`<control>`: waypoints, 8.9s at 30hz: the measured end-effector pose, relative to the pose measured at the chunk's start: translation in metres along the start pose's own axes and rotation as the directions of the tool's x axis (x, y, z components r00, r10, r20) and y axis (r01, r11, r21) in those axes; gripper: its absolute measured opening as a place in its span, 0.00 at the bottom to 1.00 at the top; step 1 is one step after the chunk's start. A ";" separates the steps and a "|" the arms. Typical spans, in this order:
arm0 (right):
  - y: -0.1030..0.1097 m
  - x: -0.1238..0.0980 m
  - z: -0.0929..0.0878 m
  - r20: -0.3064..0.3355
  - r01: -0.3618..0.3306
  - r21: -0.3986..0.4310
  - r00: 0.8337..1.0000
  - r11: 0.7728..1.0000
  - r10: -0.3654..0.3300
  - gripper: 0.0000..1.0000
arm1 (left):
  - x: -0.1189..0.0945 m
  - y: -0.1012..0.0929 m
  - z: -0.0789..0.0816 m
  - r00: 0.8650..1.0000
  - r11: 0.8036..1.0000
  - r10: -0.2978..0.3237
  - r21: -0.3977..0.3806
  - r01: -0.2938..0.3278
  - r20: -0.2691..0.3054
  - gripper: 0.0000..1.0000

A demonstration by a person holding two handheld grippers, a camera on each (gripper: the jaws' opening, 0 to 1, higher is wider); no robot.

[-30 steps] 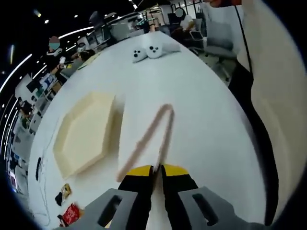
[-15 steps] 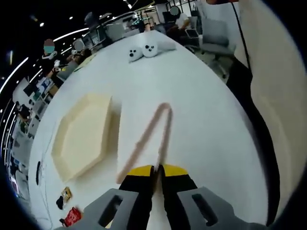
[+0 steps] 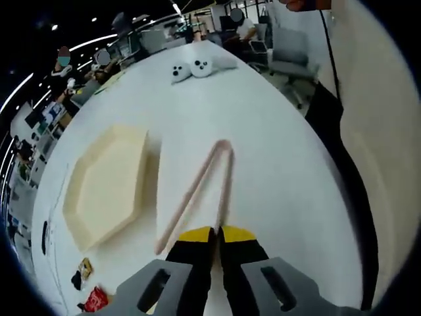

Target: Place the target food into the container with the food tongs after gripping and lifting it, then release it inside without dropping or visibly crushing the food.

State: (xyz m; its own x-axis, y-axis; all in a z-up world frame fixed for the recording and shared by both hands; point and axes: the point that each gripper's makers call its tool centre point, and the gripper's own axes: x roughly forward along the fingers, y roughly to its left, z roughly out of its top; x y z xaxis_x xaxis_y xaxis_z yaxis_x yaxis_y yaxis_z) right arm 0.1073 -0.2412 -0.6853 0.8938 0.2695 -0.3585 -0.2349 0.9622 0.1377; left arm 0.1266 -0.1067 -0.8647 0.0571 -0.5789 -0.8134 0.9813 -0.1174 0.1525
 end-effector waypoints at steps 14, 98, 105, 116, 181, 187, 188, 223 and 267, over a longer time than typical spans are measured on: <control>0.006 0.003 -0.001 -0.002 -0.019 0.002 1.000 1.000 0.019 0.78 | -0.016 -0.007 0.009 0.998 0.999 0.031 -0.045 -0.028 0.050 0.00; 0.145 0.020 0.053 0.022 -0.647 -0.069 0.760 0.760 0.649 0.69 | -0.199 -0.026 0.110 0.824 0.969 -0.014 -0.195 0.151 0.566 0.00; 0.155 0.019 0.054 0.008 -0.679 -0.079 0.732 0.730 0.681 0.69 | -0.208 -0.030 0.117 0.800 0.964 -0.020 -0.201 0.174 0.599 0.00; 0.173 0.013 0.048 -0.034 -0.734 -0.088 0.678 0.674 0.734 0.59 | -0.210 -0.040 0.122 0.787 0.960 -0.067 -0.176 0.218 0.614 0.00; 0.187 -0.015 0.027 -0.129 -0.824 -0.056 0.567 0.564 0.814 0.24 | -0.214 -0.057 0.096 0.821 0.934 -0.135 -0.206 0.292 0.555 0.01; 0.186 -0.014 0.032 -0.114 -0.825 -0.051 0.564 0.562 0.818 0.24 | -0.219 -0.053 0.096 0.814 0.932 -0.120 -0.219 0.290 0.568 0.01; 0.186 -0.014 0.032 -0.115 -0.825 -0.052 0.564 0.562 0.818 0.24 | -0.219 -0.053 0.095 0.818 0.932 -0.121 -0.220 0.289 0.563 0.01; 0.206 -0.011 0.041 -0.170 -0.855 -0.115 0.519 0.506 0.838 0.31 | -0.229 -0.055 0.105 0.766 0.929 -0.105 -0.213 0.303 0.634 0.00; 0.202 -0.006 0.055 -0.102 -0.857 -0.089 0.515 0.508 0.851 0.32 | -0.235 -0.045 0.124 0.701 0.922 -0.081 -0.214 0.323 0.709 0.00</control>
State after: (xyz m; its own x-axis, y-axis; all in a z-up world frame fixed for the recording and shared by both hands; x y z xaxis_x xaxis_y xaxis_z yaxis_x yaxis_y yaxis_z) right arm 0.0758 -0.0506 -0.6046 0.2218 0.9616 -0.1619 -0.9189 0.2617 0.2953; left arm 0.0466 -0.0652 -0.6111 -0.1698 -0.9681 -0.1842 0.9624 -0.1226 -0.2426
